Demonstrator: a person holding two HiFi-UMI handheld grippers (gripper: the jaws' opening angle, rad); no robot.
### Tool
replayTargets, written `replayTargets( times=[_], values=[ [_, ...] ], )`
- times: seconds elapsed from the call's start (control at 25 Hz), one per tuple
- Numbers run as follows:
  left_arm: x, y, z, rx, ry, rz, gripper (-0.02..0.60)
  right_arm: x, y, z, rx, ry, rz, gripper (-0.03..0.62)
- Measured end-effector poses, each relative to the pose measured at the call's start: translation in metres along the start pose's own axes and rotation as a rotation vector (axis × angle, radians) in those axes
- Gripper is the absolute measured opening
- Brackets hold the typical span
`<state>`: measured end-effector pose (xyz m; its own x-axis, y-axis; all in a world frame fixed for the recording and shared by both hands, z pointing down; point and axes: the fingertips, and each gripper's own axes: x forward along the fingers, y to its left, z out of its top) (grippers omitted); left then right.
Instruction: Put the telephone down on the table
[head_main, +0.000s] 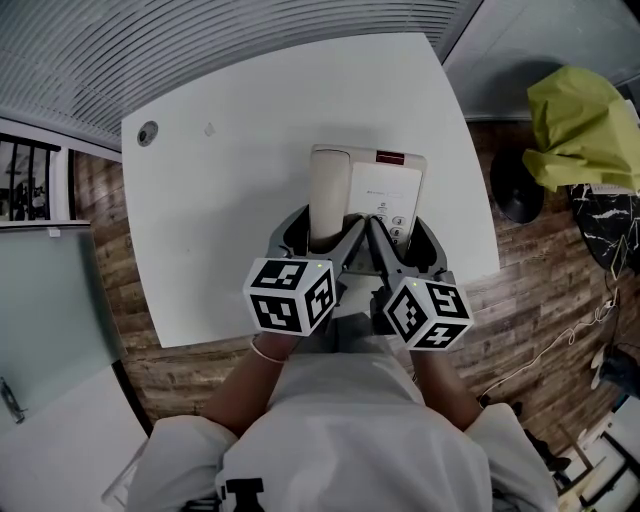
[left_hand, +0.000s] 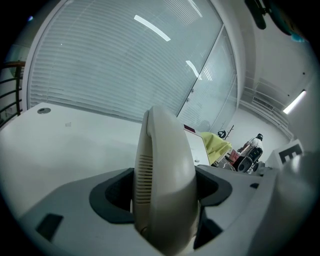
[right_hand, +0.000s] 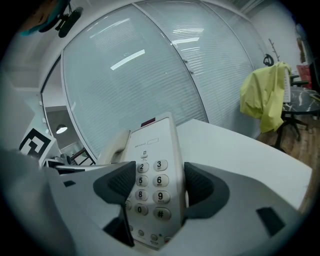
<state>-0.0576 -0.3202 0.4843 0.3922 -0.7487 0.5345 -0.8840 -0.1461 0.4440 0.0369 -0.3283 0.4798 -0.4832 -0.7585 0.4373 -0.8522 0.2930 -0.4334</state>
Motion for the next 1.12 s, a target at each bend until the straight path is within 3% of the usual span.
replayTargets(
  times=[1.12],
  values=[
    [0.033, 0.016, -0.012, -0.033, 0.073, 0.05, 0.353, 0.031, -0.023, -0.015, 0.047, 0.091, -0.003, 0.319]
  ],
)
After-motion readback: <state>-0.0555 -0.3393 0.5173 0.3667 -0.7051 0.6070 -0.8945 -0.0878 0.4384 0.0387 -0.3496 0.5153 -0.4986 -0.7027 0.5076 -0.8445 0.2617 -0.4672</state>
